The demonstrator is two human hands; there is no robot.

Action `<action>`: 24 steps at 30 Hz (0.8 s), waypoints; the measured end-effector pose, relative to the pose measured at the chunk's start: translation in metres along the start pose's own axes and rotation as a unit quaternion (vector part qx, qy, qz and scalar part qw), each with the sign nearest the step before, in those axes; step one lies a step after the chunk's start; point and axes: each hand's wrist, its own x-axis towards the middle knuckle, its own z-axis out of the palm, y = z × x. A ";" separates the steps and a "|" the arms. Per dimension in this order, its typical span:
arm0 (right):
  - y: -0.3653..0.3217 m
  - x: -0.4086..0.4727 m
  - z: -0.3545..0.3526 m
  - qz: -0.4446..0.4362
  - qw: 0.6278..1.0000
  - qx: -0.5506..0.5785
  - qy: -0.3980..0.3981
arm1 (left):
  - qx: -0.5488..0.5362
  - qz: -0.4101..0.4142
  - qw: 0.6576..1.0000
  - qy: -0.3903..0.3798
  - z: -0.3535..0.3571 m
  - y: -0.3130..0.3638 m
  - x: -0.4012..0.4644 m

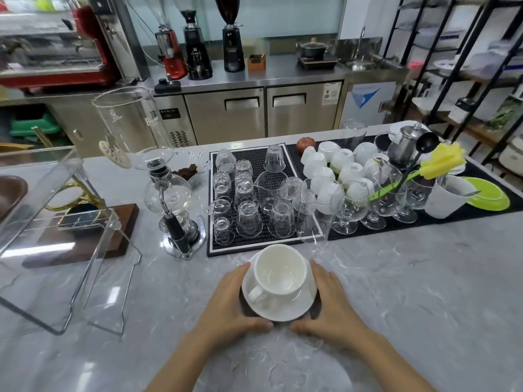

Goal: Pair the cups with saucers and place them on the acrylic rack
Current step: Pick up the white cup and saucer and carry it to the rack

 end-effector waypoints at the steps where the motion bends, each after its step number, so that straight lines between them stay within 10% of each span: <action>1: -0.001 0.001 -0.001 0.006 1.000 0.008 -0.002 | -0.001 -0.004 1.000 0.001 0.000 0.001 0.001; 24: -0.024 -0.012 0.003 -0.035 0.995 0.096 0.007 | -0.049 -0.118 0.990 0.057 -0.002 0.001 -0.036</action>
